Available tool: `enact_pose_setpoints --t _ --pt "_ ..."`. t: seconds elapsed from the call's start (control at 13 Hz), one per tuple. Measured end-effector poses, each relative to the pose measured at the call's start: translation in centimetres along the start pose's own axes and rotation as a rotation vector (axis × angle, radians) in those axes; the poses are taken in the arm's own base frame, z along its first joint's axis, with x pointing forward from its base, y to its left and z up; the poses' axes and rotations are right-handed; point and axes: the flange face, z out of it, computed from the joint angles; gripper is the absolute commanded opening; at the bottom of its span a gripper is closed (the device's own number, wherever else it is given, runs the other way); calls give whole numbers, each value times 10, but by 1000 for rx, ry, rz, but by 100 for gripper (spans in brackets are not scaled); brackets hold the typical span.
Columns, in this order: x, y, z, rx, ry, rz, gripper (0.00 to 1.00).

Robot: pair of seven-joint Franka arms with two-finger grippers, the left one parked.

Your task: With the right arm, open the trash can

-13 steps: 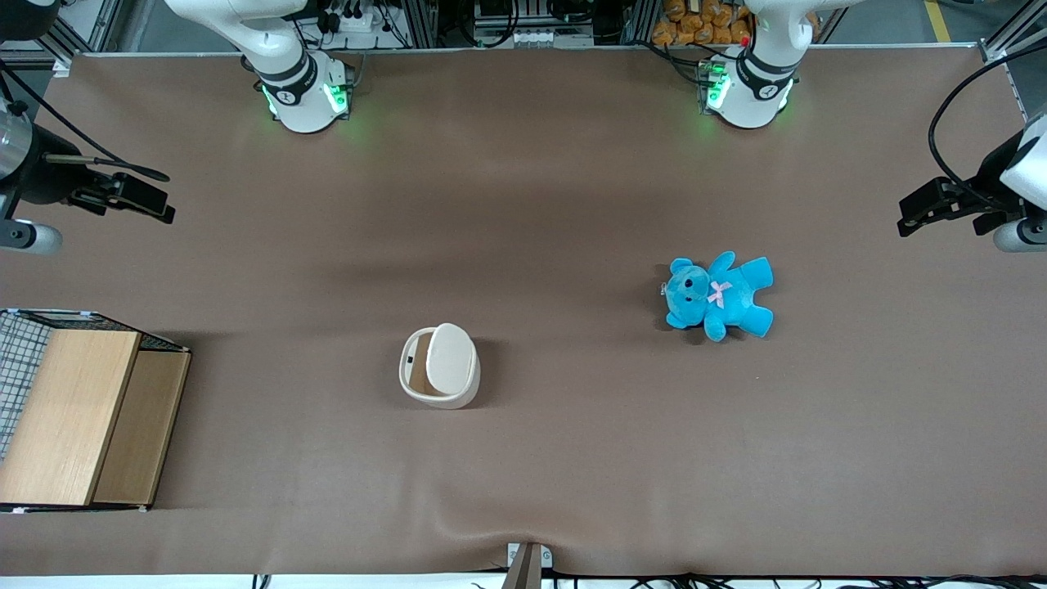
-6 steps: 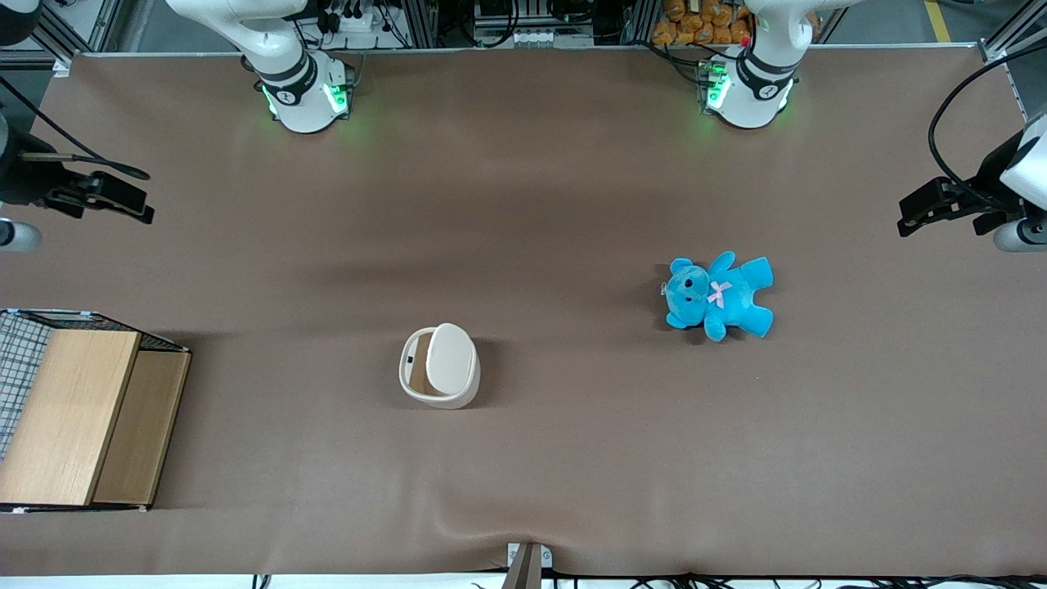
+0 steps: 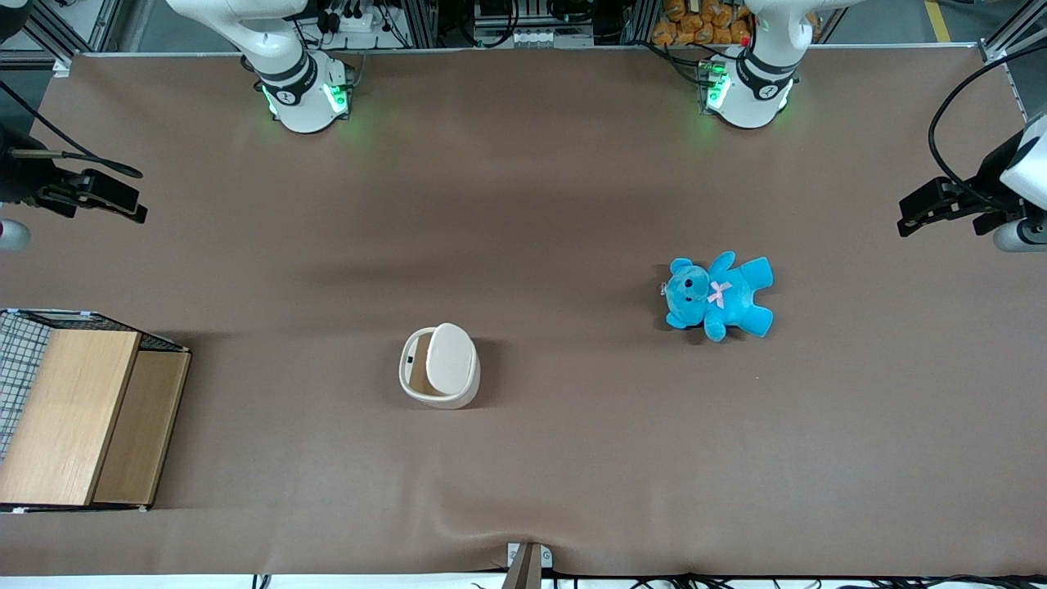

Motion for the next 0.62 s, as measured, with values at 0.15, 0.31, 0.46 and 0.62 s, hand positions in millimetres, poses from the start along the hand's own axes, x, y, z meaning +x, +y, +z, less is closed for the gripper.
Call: enact_pose_setpoints --t 0.15,0.31,0.46,0.62 --pt "0 3 -1 1 1 6 100" --pt "1 2 -1 1 4 4 100" --pt "1 1 -1 1 9 2 100" --pt "1 3 -1 1 10 5 100"
